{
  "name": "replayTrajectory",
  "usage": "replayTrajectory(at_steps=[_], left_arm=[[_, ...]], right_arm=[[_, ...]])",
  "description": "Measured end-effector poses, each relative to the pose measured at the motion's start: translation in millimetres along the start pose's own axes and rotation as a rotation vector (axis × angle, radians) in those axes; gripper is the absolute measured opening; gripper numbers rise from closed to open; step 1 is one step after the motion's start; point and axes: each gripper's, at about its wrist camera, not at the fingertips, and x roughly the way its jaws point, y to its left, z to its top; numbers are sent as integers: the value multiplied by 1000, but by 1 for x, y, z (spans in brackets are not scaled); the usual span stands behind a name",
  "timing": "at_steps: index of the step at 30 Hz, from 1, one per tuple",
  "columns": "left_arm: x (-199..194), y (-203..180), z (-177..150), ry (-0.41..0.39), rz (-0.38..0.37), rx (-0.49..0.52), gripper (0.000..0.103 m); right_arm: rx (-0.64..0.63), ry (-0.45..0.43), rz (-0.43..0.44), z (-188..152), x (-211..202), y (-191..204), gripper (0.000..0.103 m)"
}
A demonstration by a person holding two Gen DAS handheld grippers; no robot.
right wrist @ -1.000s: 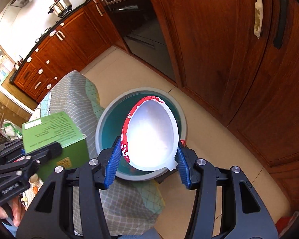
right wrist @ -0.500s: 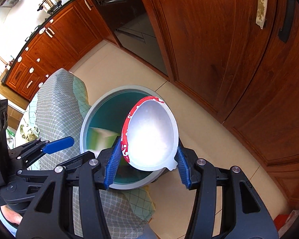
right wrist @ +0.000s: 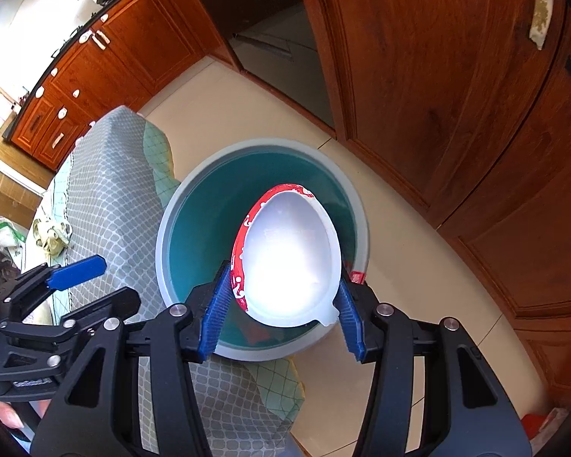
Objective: Collect trash
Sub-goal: 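Carry the green box and cup over the bin and release both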
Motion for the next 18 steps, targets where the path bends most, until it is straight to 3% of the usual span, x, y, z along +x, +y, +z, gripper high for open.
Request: replayTrajectory(at_steps=[2, 3, 4, 5, 18], left_arm=[[-6, 0, -5, -11, 6, -3, 86], [-10, 0, -6, -19, 9, -5, 90], [-13, 1, -8, -26, 14, -6, 93], [-15, 2, -9, -31, 20, -7, 94], [-37, 25, -27, -42, 19, -67, 98]], right_arm=[[-10, 21, 12, -2, 6, 6, 53], [-9, 34, 21, -3, 9, 9, 59], [-7, 45, 26, -4, 11, 11, 74], [-3, 47, 28, -4, 13, 13, 79], [40, 71, -7, -11, 11, 18, 85]])
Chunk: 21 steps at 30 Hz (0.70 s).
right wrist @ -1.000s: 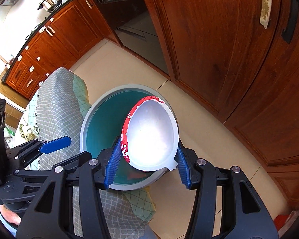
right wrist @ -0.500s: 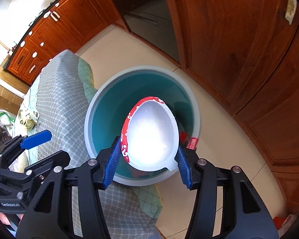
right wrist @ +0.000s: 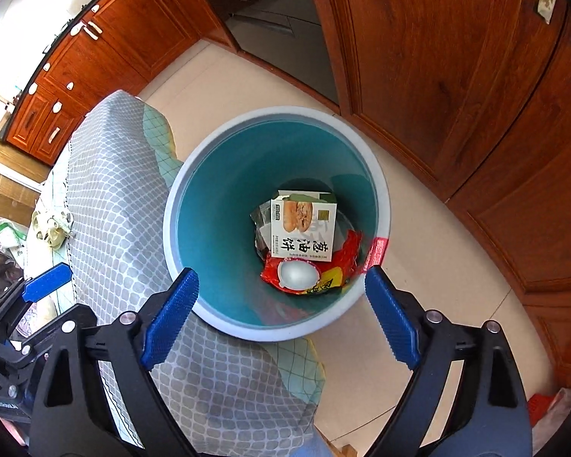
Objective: Collect trash
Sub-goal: 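Carry the green box and cup over the bin and release both, then move both open tools back over the table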
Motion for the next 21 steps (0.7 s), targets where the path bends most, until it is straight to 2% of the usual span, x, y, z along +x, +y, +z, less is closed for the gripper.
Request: replayTrajectory(at_steps=[10, 21], left_arm=[[-33, 21, -20, -39, 0, -45, 99], [-75, 58, -56, -91, -11, -108, 99]], right_arm=[[-39, -4, -12, -11, -9, 24, 85], [-110, -24, -15, -33, -28, 69, 85]])
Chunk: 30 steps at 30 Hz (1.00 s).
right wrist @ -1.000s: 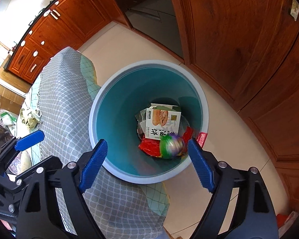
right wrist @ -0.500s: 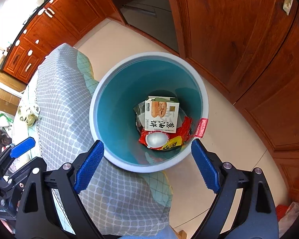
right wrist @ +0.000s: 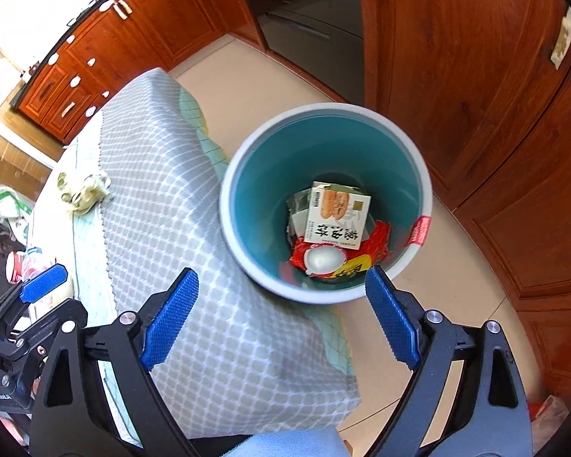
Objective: Collect trash
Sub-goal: 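Move both open tools back over the table, then grasp the orange peel with the left tool while the right tool grasps the white tissue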
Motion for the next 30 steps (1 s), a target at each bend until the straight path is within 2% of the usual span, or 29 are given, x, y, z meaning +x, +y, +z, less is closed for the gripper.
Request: replayTrajectory(at_steps=[7, 12, 17, 21, 27, 29, 30], left_arm=[[-31, 38, -35, -54, 31, -46, 99], [-47, 77, -65, -76, 73, -122, 99], [-56, 118, -94, -110, 201, -184, 99], [-56, 147, -116, -99, 217, -263, 99], [-49, 157, -129, -80, 224, -280, 98], [-46, 154, -129, -77, 234, -268, 93], [-44, 153, -128, -71, 234, -263, 87]], right_arm=[[-70, 10, 12, -22, -4, 42, 85], [-144, 26, 33, -39, 1, 78, 85], [-210, 48, 61, -57, 9, 110, 85], [-250, 76, 77, -73, 18, 129, 85], [-289, 116, 80, -88, 29, 144, 85], [-291, 121, 83, -91, 31, 144, 85], [-292, 123, 83, -92, 31, 144, 85]])
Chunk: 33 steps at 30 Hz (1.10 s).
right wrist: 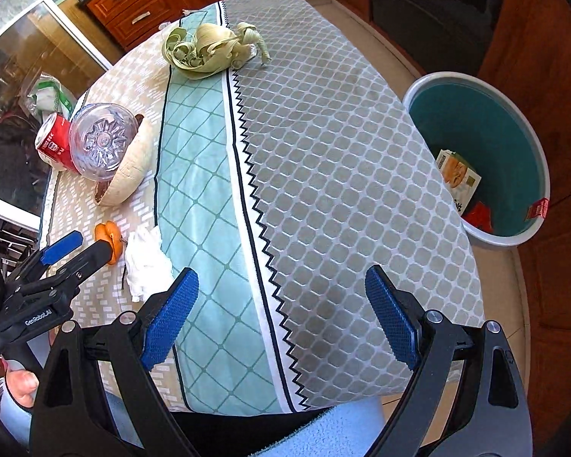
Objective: Collect trash
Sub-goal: 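Grasp the orange peel with the left tool while the right tool grasps the white tissue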
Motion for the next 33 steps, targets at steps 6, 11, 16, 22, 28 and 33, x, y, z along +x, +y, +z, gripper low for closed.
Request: replayTrajectory(at_steps=[6, 11, 16, 22, 28, 33], left_arm=[[17, -16, 2, 13, 35, 34, 63], [13, -28, -3, -24, 44, 73, 29], [7, -7, -2, -12, -18, 0, 27], [-1, 24, -7, -16, -52, -86, 27], [-3, 38, -15, -9, -83, -143, 27], [-4, 35, -9, -13, -82, -143, 31]], right_arm=[[1, 13, 11, -4, 3, 1, 85], [-5, 36, 24, -9, 9, 10, 85], [-56, 49, 44, -11, 15, 36, 85], [-144, 80, 41, -10, 34, 75, 85], [-248, 41, -1, -9, 44, 107, 78], [-318, 15, -14, -13, 46, 126, 55]])
